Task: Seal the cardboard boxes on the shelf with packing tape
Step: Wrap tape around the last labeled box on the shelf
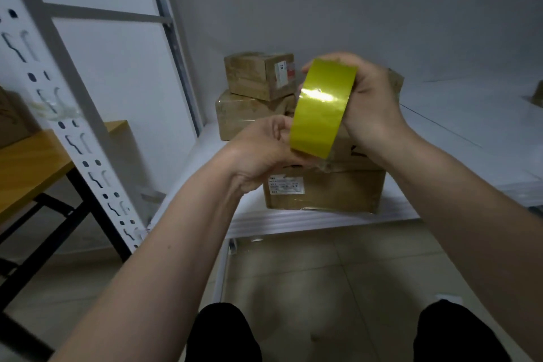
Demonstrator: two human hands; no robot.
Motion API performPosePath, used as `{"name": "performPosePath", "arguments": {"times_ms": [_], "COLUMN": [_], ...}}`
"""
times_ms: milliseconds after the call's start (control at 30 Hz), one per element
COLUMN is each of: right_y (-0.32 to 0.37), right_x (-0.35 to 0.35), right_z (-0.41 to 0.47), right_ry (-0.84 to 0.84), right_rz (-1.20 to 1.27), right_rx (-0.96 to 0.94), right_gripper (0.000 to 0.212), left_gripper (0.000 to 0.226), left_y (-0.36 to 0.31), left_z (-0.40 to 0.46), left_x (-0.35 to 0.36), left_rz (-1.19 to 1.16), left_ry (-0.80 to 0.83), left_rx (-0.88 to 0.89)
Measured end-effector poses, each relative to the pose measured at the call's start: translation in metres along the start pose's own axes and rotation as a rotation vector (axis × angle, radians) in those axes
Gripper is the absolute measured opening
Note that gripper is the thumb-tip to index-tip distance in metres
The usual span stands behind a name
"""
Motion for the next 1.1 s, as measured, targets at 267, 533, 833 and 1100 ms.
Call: {"name": "performPosePath", "arguments": {"times_ms": [267,533,833,1100], "right_y": [0.017,0.027,0.010,-0.008], "right_x": [-0.027,-0.049,-0.077,-0.087], "right_z": [-0.003,-0.004,-0.015,-0.026], "right_ry": [-0.035,-0.102,-0.301,-0.321], "right_rz": [-0.209,-0.261,-0.299,-0.288], "right_rx": [-0.150,-0.209,-0.046,0.076], "right_gripper": [0.035,0.034,0.039,0.025], "left_gripper": [0.025,0.019,0.011,0.025], "left_y": [-0.006,0.006,0.025,0.010], "left_z": [0.015,0.020,0.028,0.038], "left_x": [0.016,0.034,0.035,0.027], "left_rz": [-0.023,-0.164,-0.473,-0.323], "left_ry": [-0.066,-0.008,-0.048,-0.227], "left_rx": [0.067,0.044,-0.121,-0.066]}}
Point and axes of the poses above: each hand's wrist, its own z-axis towards the middle knuckle, its own x-axis out of the palm, y = z × x, the point moved 8 cm from there along z, towards the middle knuckle, and after that the axes turned 6 degrees about y, right-handed, at the moved point
